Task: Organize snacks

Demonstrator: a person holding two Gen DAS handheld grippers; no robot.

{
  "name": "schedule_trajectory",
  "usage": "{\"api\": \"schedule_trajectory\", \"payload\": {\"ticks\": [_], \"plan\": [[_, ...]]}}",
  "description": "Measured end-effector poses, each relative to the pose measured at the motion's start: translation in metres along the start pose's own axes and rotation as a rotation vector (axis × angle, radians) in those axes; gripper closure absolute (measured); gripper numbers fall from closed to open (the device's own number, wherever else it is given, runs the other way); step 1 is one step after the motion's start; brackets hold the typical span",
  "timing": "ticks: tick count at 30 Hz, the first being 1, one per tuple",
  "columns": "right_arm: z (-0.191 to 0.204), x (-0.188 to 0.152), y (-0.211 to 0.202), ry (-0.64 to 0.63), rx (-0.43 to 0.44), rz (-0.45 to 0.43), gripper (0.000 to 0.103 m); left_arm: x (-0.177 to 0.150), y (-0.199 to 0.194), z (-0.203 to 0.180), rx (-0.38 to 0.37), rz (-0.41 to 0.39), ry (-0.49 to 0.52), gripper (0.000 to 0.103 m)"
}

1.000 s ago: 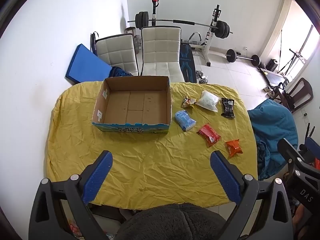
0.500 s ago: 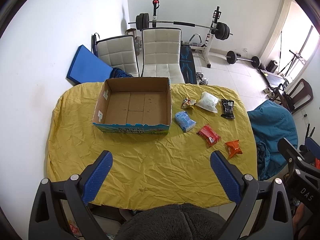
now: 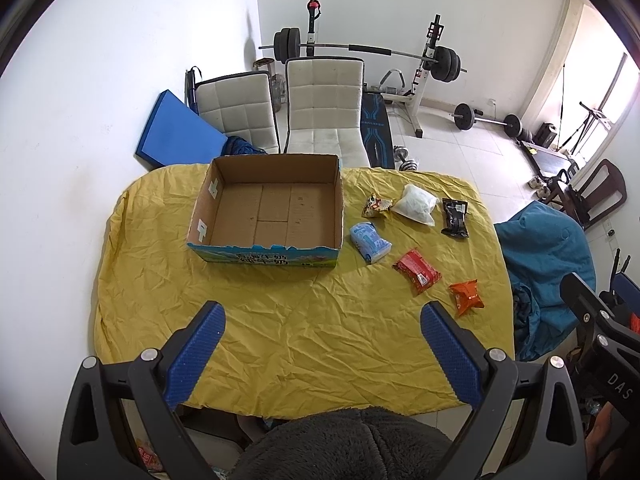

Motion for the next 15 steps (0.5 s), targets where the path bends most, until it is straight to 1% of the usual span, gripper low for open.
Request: {"api": "schedule_trajectory", "payload": {"ticks": [8, 15], "plan": [[0.0006, -0.0005, -0.0025, 0.0, 0.005, -0.005, 0.0, -0.0009, -0.0008, 0.0001, 0.003, -0.002, 0.0, 0.003], [0.0031, 0.0007, -0.0086, -0.003, 0.03, -0.018, 0.0, -0.0011, -0.003, -0.0018, 0.01, -0.006, 0.003, 0.003]]}}
Point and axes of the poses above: each gripper's, at about its wrist camera, not at the fingertips, and y roughly the way its jaws point, z to its left, x to its top, the point moved 9 cm from there along y, roughly the way its jaws point, and after that the axes turned 15 degrees about x, right-handed, at the moved point
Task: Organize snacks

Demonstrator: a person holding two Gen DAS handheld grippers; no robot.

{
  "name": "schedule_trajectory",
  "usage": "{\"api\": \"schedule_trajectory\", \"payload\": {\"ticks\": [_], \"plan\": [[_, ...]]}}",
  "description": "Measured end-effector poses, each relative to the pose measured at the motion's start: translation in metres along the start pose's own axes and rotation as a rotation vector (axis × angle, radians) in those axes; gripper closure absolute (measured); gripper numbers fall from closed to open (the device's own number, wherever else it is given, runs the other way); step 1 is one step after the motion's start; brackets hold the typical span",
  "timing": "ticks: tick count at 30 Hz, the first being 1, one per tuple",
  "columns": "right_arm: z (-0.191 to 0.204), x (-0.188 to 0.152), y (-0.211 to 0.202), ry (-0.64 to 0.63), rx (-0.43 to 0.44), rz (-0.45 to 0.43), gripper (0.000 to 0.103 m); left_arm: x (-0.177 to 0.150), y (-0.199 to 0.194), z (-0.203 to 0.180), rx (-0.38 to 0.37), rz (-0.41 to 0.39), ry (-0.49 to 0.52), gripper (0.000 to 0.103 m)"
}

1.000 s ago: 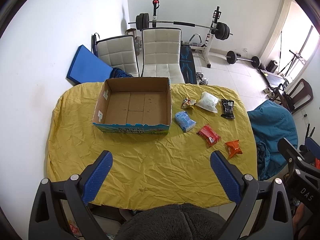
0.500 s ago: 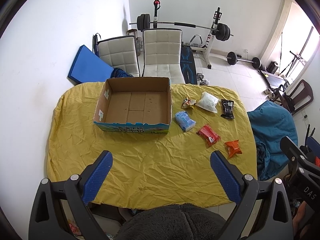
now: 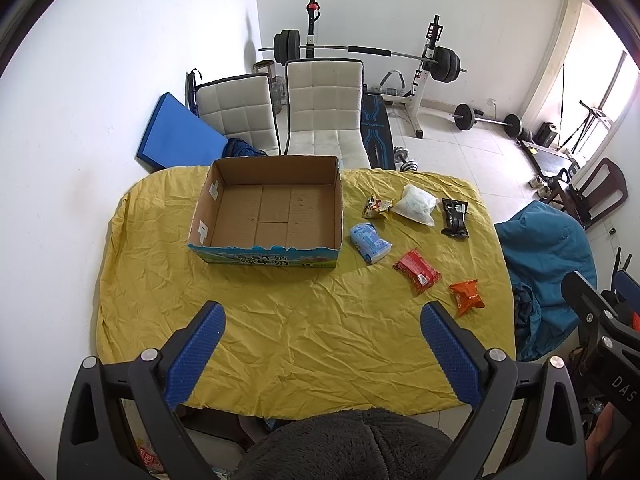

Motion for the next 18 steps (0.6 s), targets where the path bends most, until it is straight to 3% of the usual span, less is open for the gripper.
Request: {"api": "schedule_trajectory", "payload": {"ticks": [18], "plan": [[-0.0008, -0.0037, 0.0005, -0.005, 0.006, -0.002, 0.0, 0.0052, -0.0063, -0.0004, -0.006, -0.008, -0.003, 0.003]]}}
Point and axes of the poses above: each gripper's, at about its wrist camera, not at the fingertips, and y roughly the way its jaws point, z to its left, x to its top, the point moved 9 cm from there along y, roughly the way its jaws point, and after that the axes turned 15 degrees about x, right-handed, at the moved point
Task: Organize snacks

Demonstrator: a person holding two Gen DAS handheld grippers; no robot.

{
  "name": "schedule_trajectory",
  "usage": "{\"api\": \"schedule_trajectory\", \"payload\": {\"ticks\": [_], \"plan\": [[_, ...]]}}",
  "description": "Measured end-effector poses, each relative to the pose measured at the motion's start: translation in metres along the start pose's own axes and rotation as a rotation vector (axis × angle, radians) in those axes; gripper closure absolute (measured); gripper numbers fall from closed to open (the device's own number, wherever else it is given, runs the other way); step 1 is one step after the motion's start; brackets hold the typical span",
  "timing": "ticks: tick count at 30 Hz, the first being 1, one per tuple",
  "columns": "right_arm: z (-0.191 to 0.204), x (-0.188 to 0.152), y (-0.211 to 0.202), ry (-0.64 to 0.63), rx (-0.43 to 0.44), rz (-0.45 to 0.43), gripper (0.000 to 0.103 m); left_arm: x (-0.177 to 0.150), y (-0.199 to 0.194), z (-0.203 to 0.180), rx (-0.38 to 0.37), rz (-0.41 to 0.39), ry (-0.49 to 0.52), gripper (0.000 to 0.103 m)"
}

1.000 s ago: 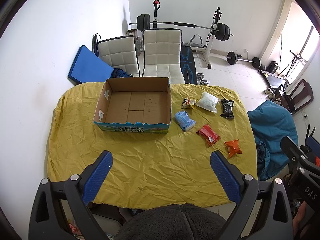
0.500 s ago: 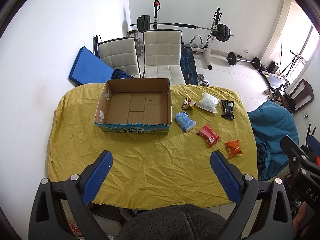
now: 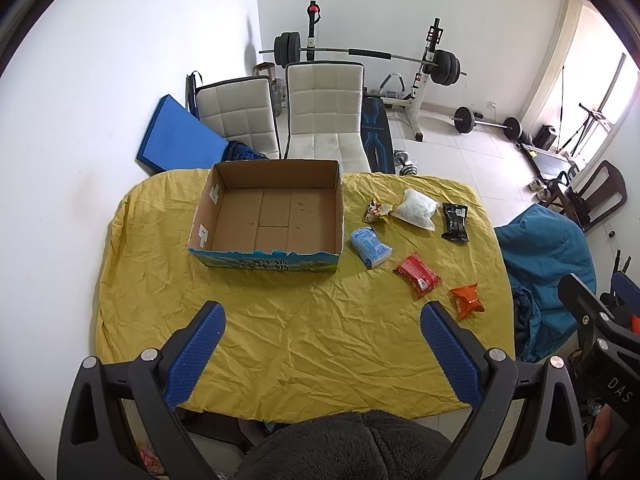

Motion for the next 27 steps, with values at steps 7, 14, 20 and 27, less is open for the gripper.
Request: {"api": "schedule_trajectory", "payload": {"ticks": [7, 14, 20, 27], "plan": [[-0.004, -0.001, 0.003, 0.005, 0.001, 0.007, 0.0, 0.0, 0.003, -0.002, -0.005, 0.003, 0.003, 0.003], [-0.022, -0.002, 0.014, 0.031, -0.004, 0.025, 0.0, -0.001, 0.015, -0.013, -0.01, 0.02, 0.009, 0.003], [-0.075, -0.004, 0.045, 0.117, -0.052, 0.076, 0.0, 0.015, 0.04, -0.033, 0.005, 0.012, 0.019, 0.003], [-0.174, -0.032, 0.126, 0.208, -0.126, 0.247, 0.0, 0.025, 0.112, -0.084, 0.005, 0.115, 0.08, 0.003]]}}
Point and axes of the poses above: each gripper's, at about its wrist camera, not at the fingertips, and y roughly the way its jaws point, z to its left, x to its top, the point moved 9 cm from there along y, roughly the way its jaws point, and after that the axes turned 15 degrees about x, right-handed, at the moved point
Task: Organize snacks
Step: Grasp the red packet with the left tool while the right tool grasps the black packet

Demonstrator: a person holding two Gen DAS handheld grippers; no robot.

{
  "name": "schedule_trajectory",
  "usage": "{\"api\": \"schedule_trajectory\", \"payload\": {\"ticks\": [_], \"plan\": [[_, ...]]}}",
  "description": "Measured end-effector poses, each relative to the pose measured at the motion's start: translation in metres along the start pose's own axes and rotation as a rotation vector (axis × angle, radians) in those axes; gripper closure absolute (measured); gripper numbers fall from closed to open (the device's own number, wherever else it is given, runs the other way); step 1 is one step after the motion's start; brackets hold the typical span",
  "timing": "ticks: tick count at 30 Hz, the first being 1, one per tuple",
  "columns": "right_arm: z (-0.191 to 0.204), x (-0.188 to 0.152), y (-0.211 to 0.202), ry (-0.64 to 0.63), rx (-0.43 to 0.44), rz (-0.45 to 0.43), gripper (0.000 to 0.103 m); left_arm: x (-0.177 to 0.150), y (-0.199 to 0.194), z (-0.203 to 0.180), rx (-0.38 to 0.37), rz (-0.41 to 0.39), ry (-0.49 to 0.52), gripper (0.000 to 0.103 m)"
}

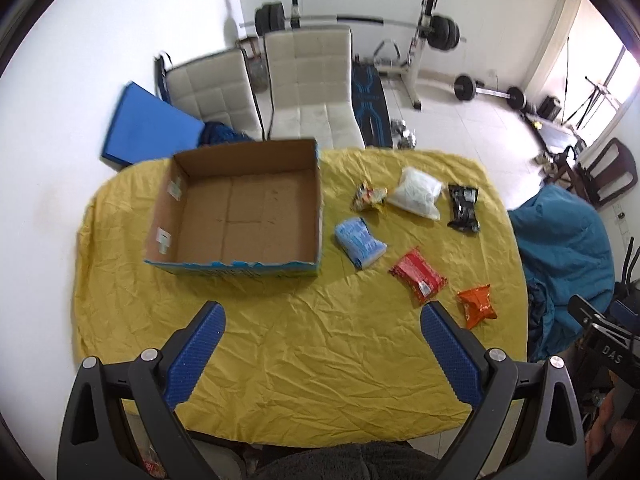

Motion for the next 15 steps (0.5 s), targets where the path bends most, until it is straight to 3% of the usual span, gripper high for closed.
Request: {"api": "schedule_trajectory", "payload": {"ticks": [2, 5, 10, 13, 15], "plan": [[-0.025, 0.0, 0.04, -0.002, -0.032, 0.06, 0.0, 0.001, 0.031, -0.025, -0.019, 0.057, 0.027, 0.003], [-0.058, -0.007, 0.11, -0.01, -0.061, 0.181, 0.0, 0.001, 0.079, -0.064, 0.008, 0.112, 0.078, 0.003], [-0.1, -0.028, 0.224, 0.022, -0.025, 0.356, 0.0, -0.012, 0.156, -0.141, -0.023, 0.264, 0.18, 0.003], [-0.105, -0.045, 0.266, 0.058, 0.008, 0.439, 0.002, -0.016, 0.19, -0.184, -0.068, 0.345, 0.21, 0.004], [-0.112, -0.052, 0.288, 0.096, 0.032, 0.472, 0.004, -0.014, 0.21, -0.203, -0.078, 0.386, 0.212, 0.011]]}}
Point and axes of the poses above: each gripper's, at about its wrist camera, not at the fingertips, and y roughly the way its jaws point, z to its left, x to its top, the point moved 9 cm from there along y, roughly the way its jaws point, and after that the axes turned 15 degrees about x, right-handed, at the moved point
